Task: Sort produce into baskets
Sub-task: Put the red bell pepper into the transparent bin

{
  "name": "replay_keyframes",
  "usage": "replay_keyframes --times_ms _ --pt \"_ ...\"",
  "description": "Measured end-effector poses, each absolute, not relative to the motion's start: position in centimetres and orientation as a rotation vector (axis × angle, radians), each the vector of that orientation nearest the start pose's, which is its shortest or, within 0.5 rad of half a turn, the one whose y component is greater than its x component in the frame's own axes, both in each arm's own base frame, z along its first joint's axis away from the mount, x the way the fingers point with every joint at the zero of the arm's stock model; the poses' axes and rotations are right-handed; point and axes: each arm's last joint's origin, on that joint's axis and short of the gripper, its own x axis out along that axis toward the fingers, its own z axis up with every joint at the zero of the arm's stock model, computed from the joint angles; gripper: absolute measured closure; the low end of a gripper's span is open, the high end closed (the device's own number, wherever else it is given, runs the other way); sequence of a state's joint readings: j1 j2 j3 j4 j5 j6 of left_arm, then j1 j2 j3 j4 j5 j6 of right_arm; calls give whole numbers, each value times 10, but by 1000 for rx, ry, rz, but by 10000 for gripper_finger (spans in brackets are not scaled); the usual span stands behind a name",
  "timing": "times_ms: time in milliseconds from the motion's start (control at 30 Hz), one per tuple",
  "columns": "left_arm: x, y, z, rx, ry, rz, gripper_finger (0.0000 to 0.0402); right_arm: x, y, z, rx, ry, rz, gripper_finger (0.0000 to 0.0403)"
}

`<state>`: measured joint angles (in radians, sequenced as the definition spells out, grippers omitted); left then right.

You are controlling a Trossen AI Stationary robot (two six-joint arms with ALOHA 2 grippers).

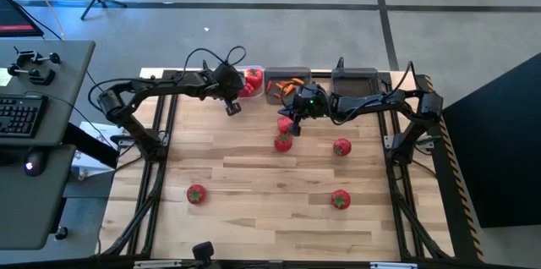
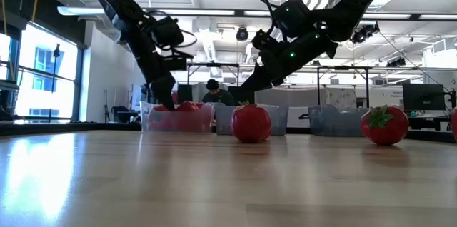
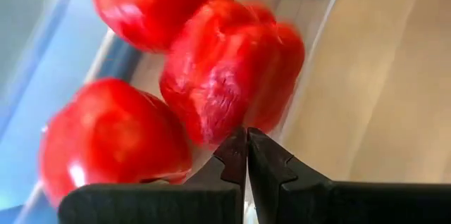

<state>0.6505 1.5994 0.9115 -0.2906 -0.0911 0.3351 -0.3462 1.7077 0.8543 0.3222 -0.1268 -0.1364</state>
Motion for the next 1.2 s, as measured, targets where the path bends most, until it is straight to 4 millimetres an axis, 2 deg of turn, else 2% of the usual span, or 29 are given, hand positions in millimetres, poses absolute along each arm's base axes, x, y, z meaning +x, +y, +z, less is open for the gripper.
replay_keyframes --times_ms 167,267,500,633,800,1033,1200 --pt "240 189 199 26 982 555 401 326 -114 171 -7 533 -178 403" --pt "239 193 204 11 957 580 401 326 -114 171 -9 533 -178 403" --pt "249 192 192 1 958 540 401 326 -114 171 -7 532 -178 403" --pt "245 191 188 12 1029 583 401 326 -114 171 -3 533 -179 403" --pt "246 190 185 2 1034 562 401 326 -114 171 -3 533 -179 403" --pt "251 192 169 -72 1054 548 401 326 -114 171 -2 534 -180 403" --pt "257 195 169 -74 997 561 401 326 -114 171 -2 534 -180 403"
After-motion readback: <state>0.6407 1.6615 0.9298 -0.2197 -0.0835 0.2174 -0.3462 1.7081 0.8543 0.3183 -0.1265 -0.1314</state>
